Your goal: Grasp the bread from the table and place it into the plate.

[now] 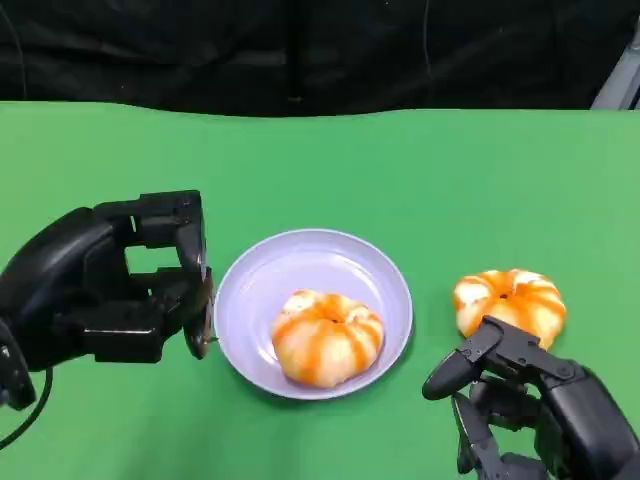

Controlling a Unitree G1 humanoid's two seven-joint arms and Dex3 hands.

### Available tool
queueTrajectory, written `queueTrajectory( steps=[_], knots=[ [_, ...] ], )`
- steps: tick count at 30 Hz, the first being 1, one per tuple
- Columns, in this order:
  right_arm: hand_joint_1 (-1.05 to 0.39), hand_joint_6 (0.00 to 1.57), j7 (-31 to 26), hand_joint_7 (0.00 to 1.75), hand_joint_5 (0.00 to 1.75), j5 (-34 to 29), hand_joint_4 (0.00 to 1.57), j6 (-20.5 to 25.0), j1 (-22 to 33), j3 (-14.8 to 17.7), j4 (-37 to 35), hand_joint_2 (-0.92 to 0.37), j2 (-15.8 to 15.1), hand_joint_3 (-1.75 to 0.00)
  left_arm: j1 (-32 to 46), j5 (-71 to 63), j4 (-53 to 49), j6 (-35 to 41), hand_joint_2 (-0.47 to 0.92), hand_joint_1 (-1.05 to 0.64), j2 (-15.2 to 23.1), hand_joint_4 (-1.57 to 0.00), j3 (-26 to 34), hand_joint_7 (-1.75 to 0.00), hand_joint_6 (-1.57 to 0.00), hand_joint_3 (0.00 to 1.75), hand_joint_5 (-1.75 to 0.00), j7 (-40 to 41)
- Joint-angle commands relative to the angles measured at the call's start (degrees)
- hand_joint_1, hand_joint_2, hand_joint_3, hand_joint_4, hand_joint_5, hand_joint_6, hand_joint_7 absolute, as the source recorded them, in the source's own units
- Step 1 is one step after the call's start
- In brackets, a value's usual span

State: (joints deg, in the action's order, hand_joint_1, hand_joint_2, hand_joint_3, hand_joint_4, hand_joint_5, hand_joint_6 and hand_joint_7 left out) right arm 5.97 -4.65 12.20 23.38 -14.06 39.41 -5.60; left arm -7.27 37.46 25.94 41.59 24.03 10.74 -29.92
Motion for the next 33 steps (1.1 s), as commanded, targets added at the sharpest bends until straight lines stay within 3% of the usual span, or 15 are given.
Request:
queueTrajectory(
  steps=[1,9,12,33],
  knots=[
    [-0.07,0.7,-0.02,1.48,1.75,0.35,0.75,-0.63,0.28,0.93,-0.2,-0.69,-0.42,-0.98,6.59,2.31,-1.08,-3.65,0.63,-0.03,-2.0,-0.83,4.15,-1.75,-0.69,1.19,-1.75,-0.87],
    [-0.07,0.7,0.24,1.47,1.75,0.5,0.76,-0.6,0.38,1.28,-0.23,-0.7,-0.44,-0.97,10.93,4.76,-2.11,-6.88,0.61,-0.05,-3.81,-0.85,5.67,-1.75,-0.7,1.26,-1.75,-1.43],
    [-0.07,0.7,0.45,1.47,1.75,0.75,0.76,-0.63,0.3,1.48,-0.51,-0.69,-0.49,-0.97,12.84,8.66,-3.65,-6.72,0.55,-0.07,-4.96,-0.88,7.34,-1.71,-0.76,1.36,-1.75,-2.69],
    [-0.07,0.7,0.86,1.47,1.75,0.67,0.76,-1.22,0.0,1.91,-1.02,-0.69,-0.54,-0.98,16.34,8.58,-2.81,-8.04,0.48,-0.05,-6.04,-0.9,6.75,-1.75,-0.8,1.49,-1.75,0.67]
  ],
)
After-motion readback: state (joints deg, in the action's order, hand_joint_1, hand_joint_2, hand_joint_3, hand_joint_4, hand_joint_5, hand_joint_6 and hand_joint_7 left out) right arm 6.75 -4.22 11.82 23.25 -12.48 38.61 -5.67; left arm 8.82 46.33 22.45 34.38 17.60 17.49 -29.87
